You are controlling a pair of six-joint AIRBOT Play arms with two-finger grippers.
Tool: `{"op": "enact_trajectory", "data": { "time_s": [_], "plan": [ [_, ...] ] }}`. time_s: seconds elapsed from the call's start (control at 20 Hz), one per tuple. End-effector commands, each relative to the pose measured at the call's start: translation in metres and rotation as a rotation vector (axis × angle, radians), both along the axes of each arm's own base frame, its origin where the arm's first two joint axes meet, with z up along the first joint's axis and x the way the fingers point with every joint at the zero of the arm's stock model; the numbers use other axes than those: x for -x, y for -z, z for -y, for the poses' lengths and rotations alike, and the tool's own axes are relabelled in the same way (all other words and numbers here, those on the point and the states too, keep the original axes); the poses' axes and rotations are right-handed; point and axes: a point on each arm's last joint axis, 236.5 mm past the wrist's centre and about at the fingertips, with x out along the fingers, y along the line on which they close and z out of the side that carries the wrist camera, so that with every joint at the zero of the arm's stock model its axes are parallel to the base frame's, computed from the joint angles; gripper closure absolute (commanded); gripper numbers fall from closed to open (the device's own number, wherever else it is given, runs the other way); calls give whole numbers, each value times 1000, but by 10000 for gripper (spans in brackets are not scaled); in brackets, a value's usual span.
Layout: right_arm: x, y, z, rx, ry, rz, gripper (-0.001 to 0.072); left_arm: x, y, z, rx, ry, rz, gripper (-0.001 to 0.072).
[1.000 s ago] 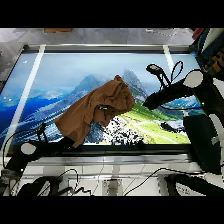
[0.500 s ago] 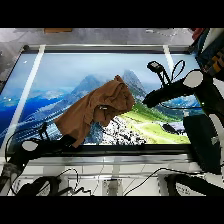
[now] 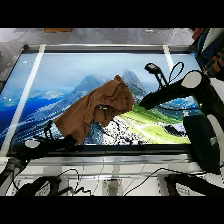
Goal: Fold the clothes and pants, and hang the long-sleeved shirts on hangers.
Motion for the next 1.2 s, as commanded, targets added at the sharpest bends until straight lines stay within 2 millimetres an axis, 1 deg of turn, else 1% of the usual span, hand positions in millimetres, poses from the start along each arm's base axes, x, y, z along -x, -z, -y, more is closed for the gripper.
{"op": "enact_trajectory", "data": {
  "time_s": [0.0,0.1,0.15,0.2,0.25,0.3,0.35,0.4,0.45,0.5,0.55,0.65,0.7,0.75,0.8,1.0,1.15],
  "plan": [
    [15,3,-63,-143,-41,-20,680,-11,-6,-1,-9,12,51,693],
    [16,27,-105,-158,-35,12,679,-12,-7,-1,-8,11,54,693],
    [16,38,-126,-171,-6,17,660,-12,-7,-1,-8,11,54,693],
    [16,48,-149,-191,42,8,526,-12,-7,-1,-7,10,54,693],
    [15,58,-168,-211,96,-17,347,-12,-7,-1,-6,10,54,693],
    [16,71,-184,-227,155,-54,303,-12,-7,-1,-6,10,54,693],
    [17,85,-194,-232,202,-93,292,-12,-7,-1,-6,10,54,693],
    [20,103,-201,-224,250,-152,250,-12,-7,-1,-6,10,54,693],
    [25,119,-204,-213,301,-226,191,-12,-7,-1,-7,10,55,693],
    [28,134,-205,-210,350,-300,177,-12,-7,-1,-7,10,55,692],
    [31,142,-210,-221,374,-348,177,-12,-7,-1,-7,10,55,693],
    [31,152,-220,-267,430,-432,174,-12,-7,-1,-7,11,55,693],
    [31,155,-224,-281,443,-461,132,-12,-7,-1,-7,11,55,693],
    [30,157,-228,-283,437,-470,117,-12,-7,-1,-7,10,55,693],
    [27,158,-233,-286,428,-471,117,-12,-7,-1,-7,11,55,693],
    [6,147,-253,-333,423,-456,118,-12,-7,-1,-7,11,55,693],
    [0,154,-262,-336,453,-506,122,-12,-7,-1,-7,11,55,693]
  ]
}}
